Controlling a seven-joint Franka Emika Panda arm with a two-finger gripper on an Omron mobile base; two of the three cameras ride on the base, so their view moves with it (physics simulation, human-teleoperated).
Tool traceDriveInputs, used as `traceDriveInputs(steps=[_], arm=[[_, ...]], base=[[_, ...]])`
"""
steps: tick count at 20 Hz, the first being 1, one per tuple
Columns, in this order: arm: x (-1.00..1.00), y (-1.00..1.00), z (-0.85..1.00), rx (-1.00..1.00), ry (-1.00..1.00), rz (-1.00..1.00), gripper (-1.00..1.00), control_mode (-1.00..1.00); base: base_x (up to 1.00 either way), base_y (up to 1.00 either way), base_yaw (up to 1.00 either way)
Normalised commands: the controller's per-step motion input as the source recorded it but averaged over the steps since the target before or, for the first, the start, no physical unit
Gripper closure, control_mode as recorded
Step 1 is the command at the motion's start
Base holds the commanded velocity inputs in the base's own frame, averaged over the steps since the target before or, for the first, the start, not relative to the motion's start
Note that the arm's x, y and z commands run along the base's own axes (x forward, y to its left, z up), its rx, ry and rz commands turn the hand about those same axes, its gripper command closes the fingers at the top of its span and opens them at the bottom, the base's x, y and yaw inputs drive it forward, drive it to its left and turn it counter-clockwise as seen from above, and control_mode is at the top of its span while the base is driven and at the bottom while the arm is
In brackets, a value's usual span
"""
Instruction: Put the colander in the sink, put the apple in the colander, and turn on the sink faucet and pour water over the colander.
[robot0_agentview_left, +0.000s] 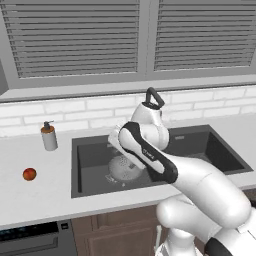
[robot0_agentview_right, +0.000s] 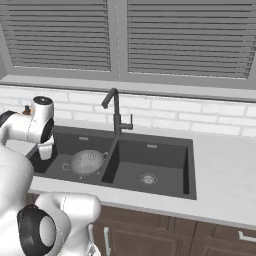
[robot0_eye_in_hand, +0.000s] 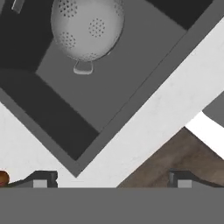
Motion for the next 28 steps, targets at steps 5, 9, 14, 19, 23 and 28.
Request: traceDriveInputs(steps=[5, 9, 14, 19, 23, 28], arm=[[-0.05, 0.63, -0.01, -0.19, -0.06, 0.7, -1.0, -1.0], [-0.03, 0.77, 0.0, -0.08, -0.55, 0.29, -1.0, -1.0], [0.0, 0.74, 0.0, -0.01, -0.67, 0.13, -1.0, -1.0], [0.04, 0.8, 0.01, 0.0, -0.21, 0.14, -1.0, -1.0], [0.1, 0.54, 0.05, -0.01, 0.03, 0.08, -1.0, -1.0], [0.27, 0.6, 0.14, -0.11, 0.26, 0.1, -1.0, -1.0]], base=[[0.0, 0.0, 0.0], [0.0, 0.0, 0.0], [0.0, 0.0, 0.0], [0.0, 0.0, 0.0], [0.0, 0.0, 0.0], [0.0, 0.0, 0.0]])
